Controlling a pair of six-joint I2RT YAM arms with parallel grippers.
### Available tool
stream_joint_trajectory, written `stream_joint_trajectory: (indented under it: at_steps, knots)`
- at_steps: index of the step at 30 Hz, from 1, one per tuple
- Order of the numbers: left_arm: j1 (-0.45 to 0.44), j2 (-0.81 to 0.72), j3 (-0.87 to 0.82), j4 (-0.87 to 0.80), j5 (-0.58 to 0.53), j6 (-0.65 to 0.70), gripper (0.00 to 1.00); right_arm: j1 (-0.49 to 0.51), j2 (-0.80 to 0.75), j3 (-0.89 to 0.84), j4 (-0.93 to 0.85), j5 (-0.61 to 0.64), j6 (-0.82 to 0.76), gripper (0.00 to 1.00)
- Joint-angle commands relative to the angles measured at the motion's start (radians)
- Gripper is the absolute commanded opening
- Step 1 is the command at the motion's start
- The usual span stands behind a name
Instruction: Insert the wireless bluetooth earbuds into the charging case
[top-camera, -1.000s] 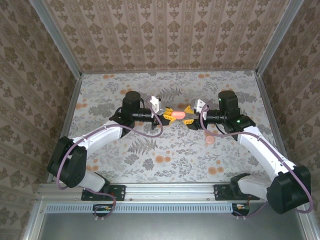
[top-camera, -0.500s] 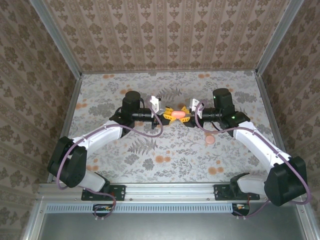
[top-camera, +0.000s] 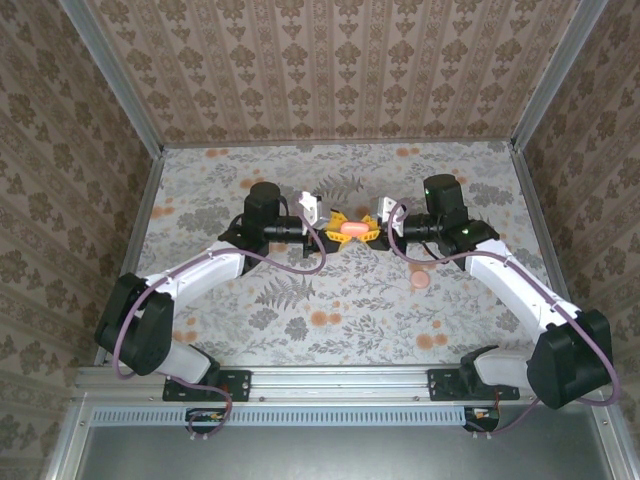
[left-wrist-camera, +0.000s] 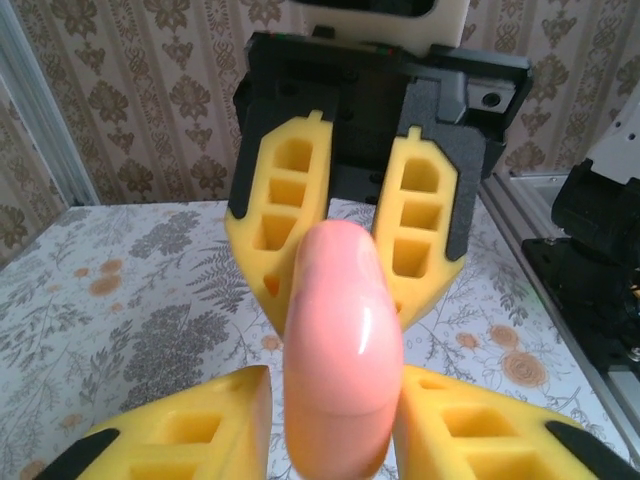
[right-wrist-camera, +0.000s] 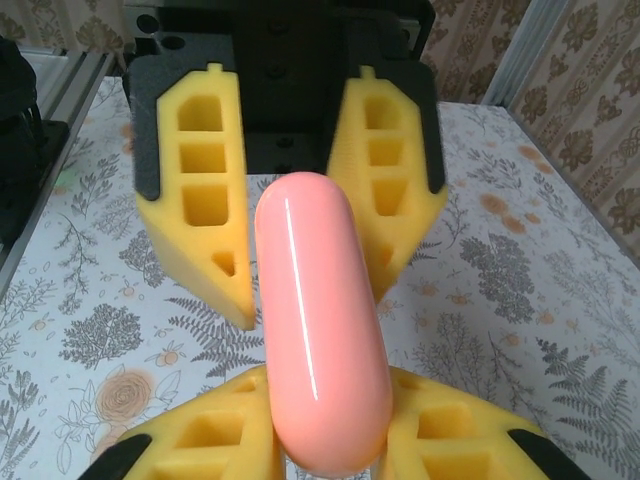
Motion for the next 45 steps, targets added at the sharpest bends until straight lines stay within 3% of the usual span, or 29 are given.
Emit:
stream_joint_trajectory:
  at_steps: [1,7,17,23,28,31,34,45]
  knots:
    - [-0.002,-0.044,-0.016,-0.015,-0.023,0.016,0.48,0.005,0.003,0.040,-0.045,-0.014,-0.050,0.21]
    - [-0.002,-0.065,-0.020,-0.065,-0.067,0.048,0.64,0.005,0.010,0.049,-0.100,-0.001,-0.059,0.21]
    - [0.043,-0.130,-0.092,-0.023,-0.286,-0.068,0.69,0.005,0.063,0.104,-0.325,0.087,0.071,0.21]
    - [0.071,-0.158,-0.132,-0.039,-0.504,-0.155,0.72,0.005,0.062,0.081,-0.400,0.166,0.274,0.22]
    - [0.086,-0.144,-0.107,-0.172,-0.771,-0.237,0.71,0.005,0.110,0.096,-0.504,0.207,0.352,0.22]
    - [0.109,-0.130,-0.101,-0.229,-0.860,-0.291,0.71,0.006,0.174,0.115,-0.528,0.221,0.430,0.20]
    - [0.126,-0.129,-0.101,-0.253,-0.891,-0.325,0.71,0.006,0.238,0.133,-0.564,0.224,0.509,0.19]
    - [0.150,-0.131,-0.125,-0.254,-0.889,-0.339,0.71,0.003,0.509,0.228,-0.830,0.250,0.522,0.16]
